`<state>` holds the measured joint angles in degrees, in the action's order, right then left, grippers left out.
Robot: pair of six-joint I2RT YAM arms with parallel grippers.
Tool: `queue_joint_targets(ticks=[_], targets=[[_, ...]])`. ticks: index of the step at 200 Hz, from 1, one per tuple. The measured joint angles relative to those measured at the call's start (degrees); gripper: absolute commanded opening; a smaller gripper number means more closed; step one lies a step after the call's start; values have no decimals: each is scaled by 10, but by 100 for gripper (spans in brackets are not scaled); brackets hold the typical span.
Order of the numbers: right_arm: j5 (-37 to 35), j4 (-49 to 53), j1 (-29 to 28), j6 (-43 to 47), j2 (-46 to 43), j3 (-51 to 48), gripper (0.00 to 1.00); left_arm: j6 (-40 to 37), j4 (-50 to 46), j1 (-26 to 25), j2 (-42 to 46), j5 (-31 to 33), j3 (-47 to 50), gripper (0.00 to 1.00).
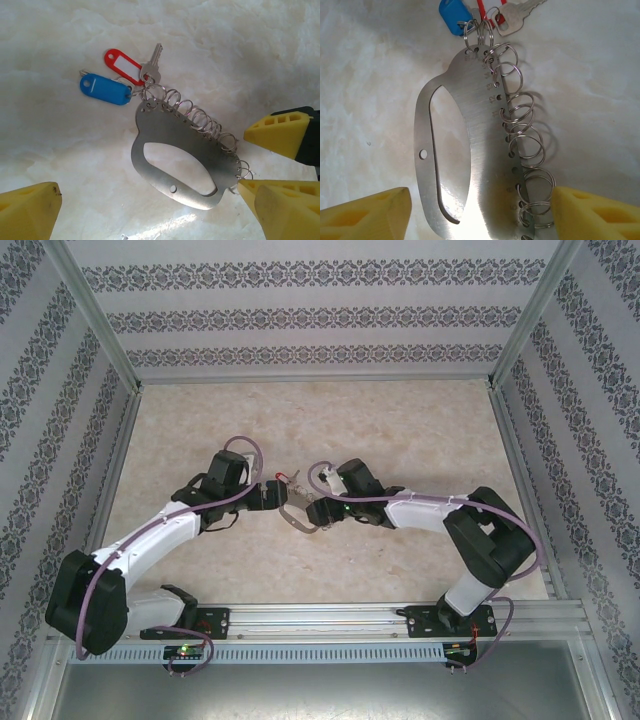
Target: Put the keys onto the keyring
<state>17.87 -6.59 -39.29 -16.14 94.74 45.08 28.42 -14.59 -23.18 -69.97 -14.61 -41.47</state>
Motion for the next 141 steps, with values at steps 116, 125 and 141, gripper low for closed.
queue_joint_targets(ticks=[116, 125, 141], targets=[[-21, 51, -14, 15, 18, 47, 63, 3, 25, 38, 13, -23, 43, 93], [-23, 56, -15, 15, 18, 50, 63, 3, 31, 38, 13, -23, 46, 94], [-29, 68, -20, 15, 18, 57, 63, 3, 40, 40, 14, -23, 53, 94]])
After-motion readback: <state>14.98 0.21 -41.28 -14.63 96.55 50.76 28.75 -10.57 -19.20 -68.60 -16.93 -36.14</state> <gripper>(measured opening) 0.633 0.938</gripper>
